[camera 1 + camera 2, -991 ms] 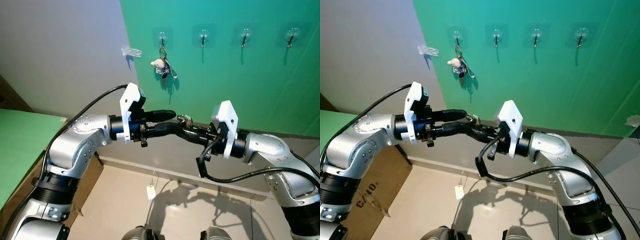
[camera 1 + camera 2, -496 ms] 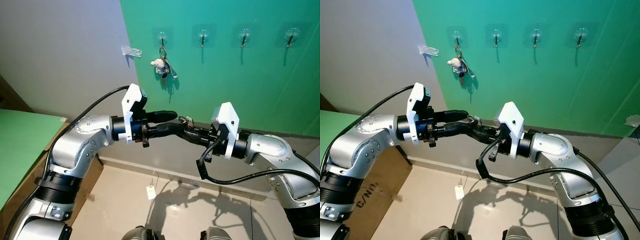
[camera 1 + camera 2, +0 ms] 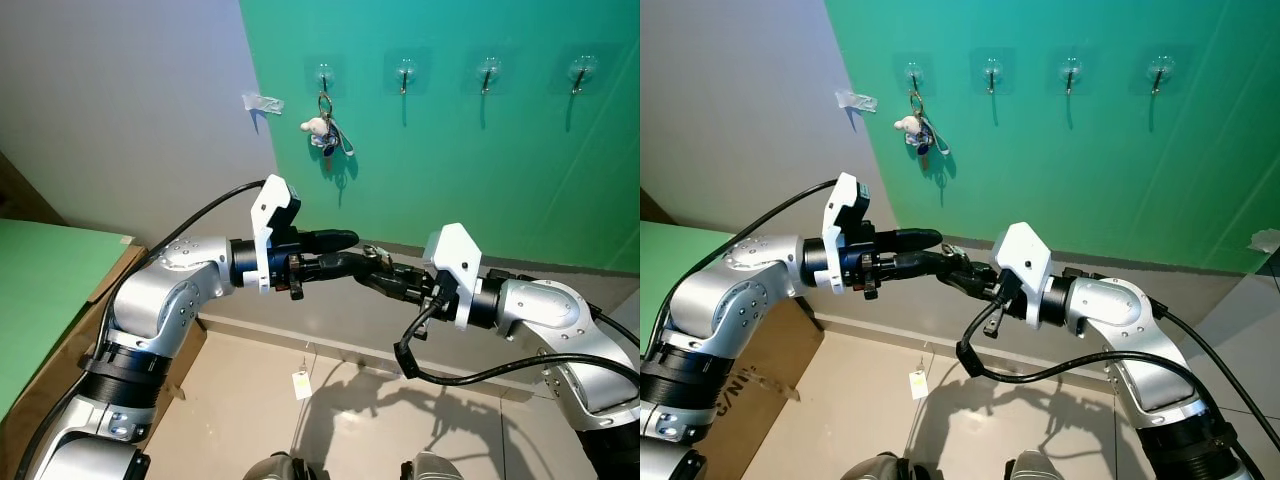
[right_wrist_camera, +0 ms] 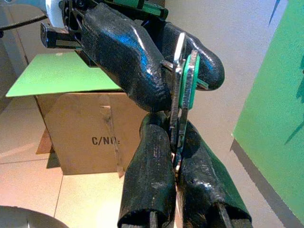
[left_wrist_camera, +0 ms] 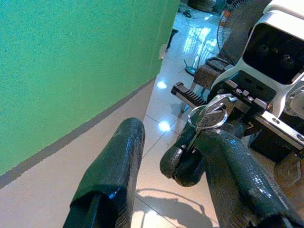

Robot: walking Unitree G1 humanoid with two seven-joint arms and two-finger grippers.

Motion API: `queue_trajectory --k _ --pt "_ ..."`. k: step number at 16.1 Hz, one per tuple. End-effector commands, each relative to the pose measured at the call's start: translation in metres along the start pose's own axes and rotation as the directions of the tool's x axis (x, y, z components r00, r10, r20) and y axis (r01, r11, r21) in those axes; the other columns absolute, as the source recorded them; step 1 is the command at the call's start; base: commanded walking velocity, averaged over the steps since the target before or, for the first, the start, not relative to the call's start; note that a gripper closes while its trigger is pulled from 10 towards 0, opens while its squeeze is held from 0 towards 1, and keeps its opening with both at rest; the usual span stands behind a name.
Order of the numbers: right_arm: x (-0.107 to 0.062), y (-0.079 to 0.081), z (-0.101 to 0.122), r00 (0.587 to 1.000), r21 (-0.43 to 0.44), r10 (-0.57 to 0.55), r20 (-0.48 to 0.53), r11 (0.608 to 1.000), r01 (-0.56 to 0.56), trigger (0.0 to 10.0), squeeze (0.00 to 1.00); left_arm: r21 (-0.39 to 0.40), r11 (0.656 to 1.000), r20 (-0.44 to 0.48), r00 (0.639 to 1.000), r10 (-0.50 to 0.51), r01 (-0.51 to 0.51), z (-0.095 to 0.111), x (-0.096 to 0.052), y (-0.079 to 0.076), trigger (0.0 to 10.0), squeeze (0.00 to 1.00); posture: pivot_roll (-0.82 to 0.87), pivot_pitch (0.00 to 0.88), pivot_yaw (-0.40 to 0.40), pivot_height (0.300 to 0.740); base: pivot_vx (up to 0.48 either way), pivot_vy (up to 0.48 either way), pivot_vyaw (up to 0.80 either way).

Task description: Hang keys on a hook

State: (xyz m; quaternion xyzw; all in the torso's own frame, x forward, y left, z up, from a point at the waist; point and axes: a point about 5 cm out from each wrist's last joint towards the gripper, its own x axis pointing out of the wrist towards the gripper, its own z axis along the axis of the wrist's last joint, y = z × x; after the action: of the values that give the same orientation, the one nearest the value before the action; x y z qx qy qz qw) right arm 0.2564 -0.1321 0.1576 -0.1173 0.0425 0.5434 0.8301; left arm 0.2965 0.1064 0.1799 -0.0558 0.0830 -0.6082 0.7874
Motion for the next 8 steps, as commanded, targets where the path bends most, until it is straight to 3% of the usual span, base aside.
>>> queue_trajectory --k 1,8 --pt "0.015 0.033 -0.025 0.976 0.084 0.202 -0.078 0.977 -0.195 0.0 0.00 0.109 0.986 0.150 0.982 0.111 -0.128 0.045 -0.011 0.012 10.0 0.00 -0.27 0.060 0.133 0.717 0.000 0.000 0.00" --pt "0.009 0.038 -0.040 0.966 0.079 0.222 -0.130 0.974 -0.213 0.0 0.00 0.105 0.976 0.191 0.967 0.168 -0.190 0.053 -0.015 0.019 10.0 0.00 -0.26 0.066 0.128 0.717 0.000 0.000 0.00"
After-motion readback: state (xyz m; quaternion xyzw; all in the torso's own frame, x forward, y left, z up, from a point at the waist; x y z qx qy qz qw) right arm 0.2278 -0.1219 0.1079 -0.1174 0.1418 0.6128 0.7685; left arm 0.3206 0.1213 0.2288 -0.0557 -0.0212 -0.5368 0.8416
